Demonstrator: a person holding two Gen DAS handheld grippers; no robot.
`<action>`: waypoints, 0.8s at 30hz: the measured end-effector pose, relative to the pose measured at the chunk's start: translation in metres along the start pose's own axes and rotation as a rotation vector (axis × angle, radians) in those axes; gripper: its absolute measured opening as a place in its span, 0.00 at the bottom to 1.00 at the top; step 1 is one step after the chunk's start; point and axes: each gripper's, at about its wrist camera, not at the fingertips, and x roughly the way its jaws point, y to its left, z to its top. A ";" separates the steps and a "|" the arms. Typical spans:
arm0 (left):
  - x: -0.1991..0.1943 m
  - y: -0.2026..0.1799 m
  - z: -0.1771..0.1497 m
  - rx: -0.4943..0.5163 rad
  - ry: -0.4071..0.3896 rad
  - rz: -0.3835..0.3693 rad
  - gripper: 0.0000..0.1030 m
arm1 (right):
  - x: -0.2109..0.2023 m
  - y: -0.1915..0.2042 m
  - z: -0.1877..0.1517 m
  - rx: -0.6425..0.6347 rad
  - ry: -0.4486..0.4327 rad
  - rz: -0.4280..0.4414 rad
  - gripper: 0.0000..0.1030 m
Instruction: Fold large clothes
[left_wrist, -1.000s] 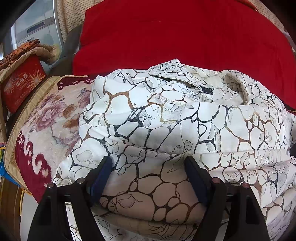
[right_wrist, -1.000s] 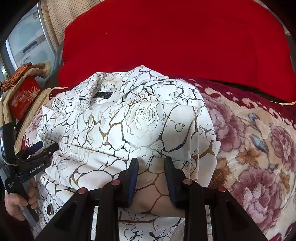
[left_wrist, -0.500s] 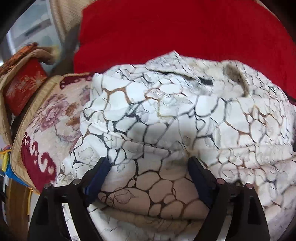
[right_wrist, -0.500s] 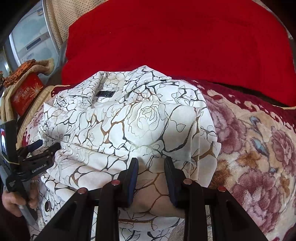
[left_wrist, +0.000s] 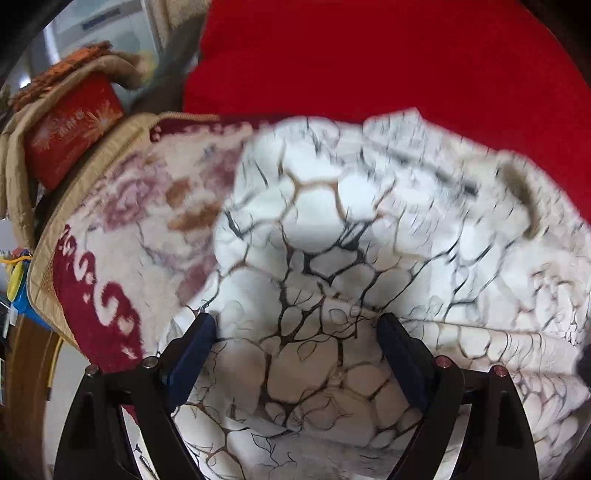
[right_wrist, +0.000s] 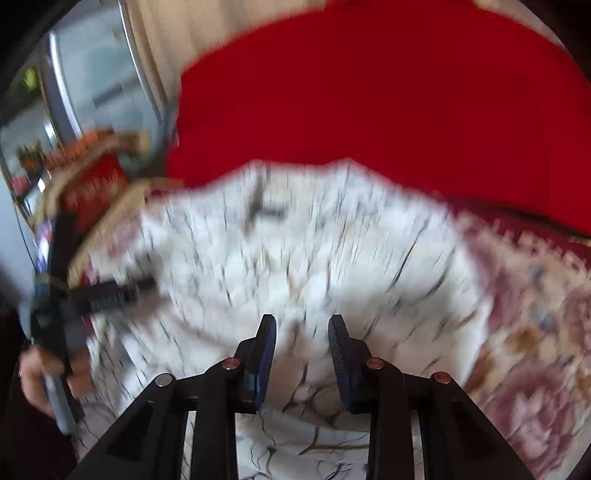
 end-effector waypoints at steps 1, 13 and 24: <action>0.001 -0.002 0.000 0.011 0.000 0.014 0.88 | 0.010 0.001 -0.003 -0.001 0.048 -0.016 0.33; -0.006 0.011 0.002 -0.066 -0.036 0.023 0.88 | -0.021 -0.024 -0.001 0.095 -0.073 -0.118 0.32; -0.021 0.014 0.001 -0.092 -0.108 0.046 0.89 | -0.030 -0.034 0.002 0.138 -0.127 -0.038 0.32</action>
